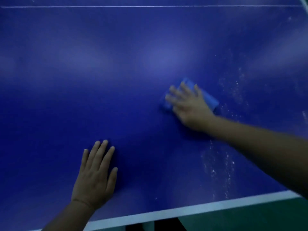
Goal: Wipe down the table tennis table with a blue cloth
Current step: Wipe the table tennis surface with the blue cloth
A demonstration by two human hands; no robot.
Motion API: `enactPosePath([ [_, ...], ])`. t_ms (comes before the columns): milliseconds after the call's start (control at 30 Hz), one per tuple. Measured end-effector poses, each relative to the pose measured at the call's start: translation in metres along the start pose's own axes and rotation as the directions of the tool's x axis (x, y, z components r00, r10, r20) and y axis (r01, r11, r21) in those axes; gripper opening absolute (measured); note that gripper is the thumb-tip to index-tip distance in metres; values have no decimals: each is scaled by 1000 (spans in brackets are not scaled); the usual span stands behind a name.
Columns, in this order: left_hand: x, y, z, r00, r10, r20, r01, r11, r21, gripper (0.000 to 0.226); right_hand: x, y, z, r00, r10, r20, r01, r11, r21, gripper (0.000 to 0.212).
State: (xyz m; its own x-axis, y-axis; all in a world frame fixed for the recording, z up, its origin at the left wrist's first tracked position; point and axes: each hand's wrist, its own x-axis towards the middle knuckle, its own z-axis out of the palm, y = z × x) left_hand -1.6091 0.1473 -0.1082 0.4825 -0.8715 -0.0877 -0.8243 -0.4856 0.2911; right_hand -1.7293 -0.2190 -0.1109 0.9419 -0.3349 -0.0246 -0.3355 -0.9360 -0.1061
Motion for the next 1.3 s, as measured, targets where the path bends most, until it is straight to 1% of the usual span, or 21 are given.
enactPosePath([
  [33, -1, -1, 0, 1000, 5, 2, -5, 1000, 2, 67, -38, -24, 5, 986, -163, 33, 163, 987, -9, 54],
  [100, 0, -2, 0, 1000, 1, 13, -1, 1000, 5, 67, -118, -64, 14, 869, -466, 167, 468, 883, 28, 52],
  [167, 1, -1, -1, 1000, 3, 28, -3, 1000, 1, 68, -145, -62, 6, 745, -621, 243, 629, 776, 52, 50],
  [200, 1, -1, -2, 999, 5, 31, -5, 1000, 0, 67, -135, -54, 2, 739, -624, 254, 640, 768, 26, 50],
  [267, 1, -2, -1, 999, 7, 31, -7, 1000, 4, 63, -91, -41, -5, 880, -442, 176, 452, 892, -17, 50],
  [333, 0, -3, -1, 1000, 1, 30, -1, 1000, 0, 62, -46, -35, -10, 993, -59, 102, 57, 998, 15, 48],
  [400, 0, -3, 0, 1000, 1, 23, -1, 1000, -6, 62, -21, -52, -7, 978, 194, 75, -198, 979, 51, 49],
  [433, 0, -3, 0, 1000, 2, 22, -2, 1000, -6, 62, -21, -67, -2, 974, 212, 78, -216, 975, 44, 49],
  [467, 0, -3, 0, 1000, 1, 20, -1, 1000, -7, 62, -30, -86, 5, 987, 151, 62, -152, 988, 21, 49],
  [533, 0, -3, 2, 1000, 2, 19, -2, 1000, -6, 62, -78, -123, 18, 986, -147, 77, 148, 989, -10, 51],
  [633, 0, -3, 4, 1000, 0, 21, -1, 1000, 5, 63, -166, -147, 24, 834, -505, 221, 513, 858, 22, 50],
  [733, 0, -2, 4, 1000, -2, 28, 1, 1000, 4, 64, -167, -110, 10, 739, -613, 281, 631, 775, 31, 50],
  [767, 1, -2, 4, 1000, -3, 30, 3, 1000, 3, 65, -148, -97, 5, 762, -583, 283, 608, 794, 0, 50],
  [833, 2, -2, 3, 999, -2, 36, 2, 1000, 0, 65, -100, -77, -1, 885, -413, 215, 431, 901, -46, 49],
  [900, 1, -2, 3, 999, 3, 32, -3, 1000, 1, 65, -57, -80, -2, 991, -60, 123, 61, 998, -6, 48],
  [967, 0, -2, 3, 1000, 1, 24, 0, 1000, -5, 64, -35, -107, 4, 965, 259, 54, -261, 964, 42, 48],
  [1000, 0, -2, 2, 1000, -1, 20, 1, 1000, -14, 64, -37, -126, 10, 952, 305, 30, -306, 950, 55, 49],
  [1100, -1, -2, 3, 1000, -2, 11, 2, 999, -33, 64, -108, -186, 27, 997, 2, 78, -7, 998, 55, 51],
  [1167, -1, -2, 2, 1000, -9, 8, 9, 1000, -30, 64, -175, -196, 28, 977, -153, 147, 147, 988, 53, 51],
  [1233, -2, -2, 2, 1000, -12, 22, 13, 1000, -25, 64, -217, -171, 21, 967, -142, 211, 143, 990, 13, 54],
  [1300, -2, -3, 1, 999, -15, 28, 15, 1000, -23, 65, -228, -141, 16, 970, 62, 235, -54, 998, -40, 53],
])
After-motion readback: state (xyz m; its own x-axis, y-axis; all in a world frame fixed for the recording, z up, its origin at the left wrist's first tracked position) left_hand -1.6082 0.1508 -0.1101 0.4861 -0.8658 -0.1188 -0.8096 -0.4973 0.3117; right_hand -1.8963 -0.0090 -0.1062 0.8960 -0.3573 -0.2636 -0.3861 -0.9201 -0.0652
